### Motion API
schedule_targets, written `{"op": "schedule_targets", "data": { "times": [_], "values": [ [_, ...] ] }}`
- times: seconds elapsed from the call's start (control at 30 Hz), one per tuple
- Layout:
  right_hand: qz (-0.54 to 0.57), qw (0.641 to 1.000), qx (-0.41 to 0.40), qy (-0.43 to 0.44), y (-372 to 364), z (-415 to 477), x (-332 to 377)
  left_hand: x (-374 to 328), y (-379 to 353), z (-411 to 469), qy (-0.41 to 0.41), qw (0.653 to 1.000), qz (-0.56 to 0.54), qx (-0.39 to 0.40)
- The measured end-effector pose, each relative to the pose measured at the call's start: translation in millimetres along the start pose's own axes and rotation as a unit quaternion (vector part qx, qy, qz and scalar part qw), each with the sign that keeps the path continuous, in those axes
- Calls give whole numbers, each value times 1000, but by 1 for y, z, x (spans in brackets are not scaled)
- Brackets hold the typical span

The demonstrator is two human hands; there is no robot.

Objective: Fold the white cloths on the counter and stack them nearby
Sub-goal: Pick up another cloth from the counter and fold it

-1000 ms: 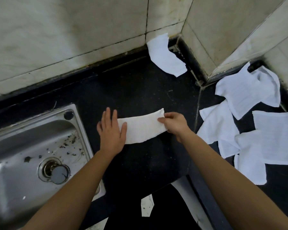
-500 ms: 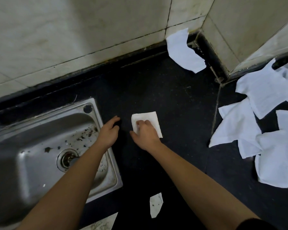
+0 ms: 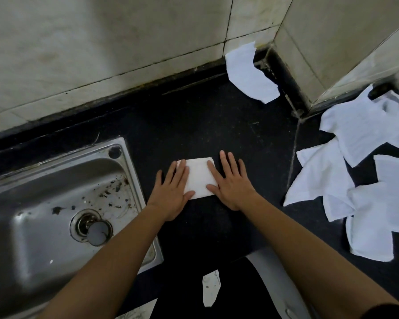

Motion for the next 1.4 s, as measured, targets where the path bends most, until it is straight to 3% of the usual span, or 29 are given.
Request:
{"op": "schedule_targets", "data": {
  "times": [0.13, 0.2, 0.27, 0.33, 0.43, 0.5, 0.63, 0.7, 0.9, 1.07, 1.1, 1.17, 1.23, 1.4],
  "values": [
    [44, 999, 2, -18, -5, -3, -2, 5, -9, -3, 8, 1000, -5, 8],
    [120, 991, -49, -42, 5, -9, -2, 3, 0, -8, 30, 998, -49, -13],
    [245, 959, -102, -102, 17, -11, -11, 7, 18, -13, 94, 983, -138, -80],
    [402, 894, -90, -175, 18, -6, -20, 18, 28, -15, 190, 932, -284, -121],
    [530, 816, -24, -232, 10, 5, -18, 21, 18, -10, 317, 813, -484, -64],
    [570, 783, -4, -248, 6, 12, -15, 19, 14, -6, 349, 774, -526, -50],
    [695, 676, 37, -241, 6, 10, -8, 19, 9, -7, 404, 701, -584, -62],
    [731, 640, 40, -234, 14, 3, -12, 18, 8, -10, 416, 667, -615, -60],
    [780, 602, 21, -169, 73, -19, -37, -3, 42, -4, 375, 597, -710, -15],
    [858, 505, 14, -95, 117, -33, -63, -47, 87, 19, 263, 452, -848, 87],
    [857, 506, 11, -98, 118, -35, -69, -56, 95, 24, 239, 422, -868, 106],
    [829, 546, 0, -125, 113, -40, -83, -71, 108, 30, 210, 374, -895, 122],
    [799, 581, -6, -155, 107, -46, -95, -79, 116, 33, 206, 384, -894, 109],
    [791, 587, -44, -164, 119, -60, -108, -83, 141, 32, 195, 575, -793, 50]
  ]
}}
Point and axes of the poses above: each hand's wrist, its own z-axis towards the middle knuckle, its own y-axis out of the back of the hand, x = y × z, the point moved 7 cm from there along z, towards the middle knuckle, and after that the axes turned 2 degrees about y, right-handed, at the moved point
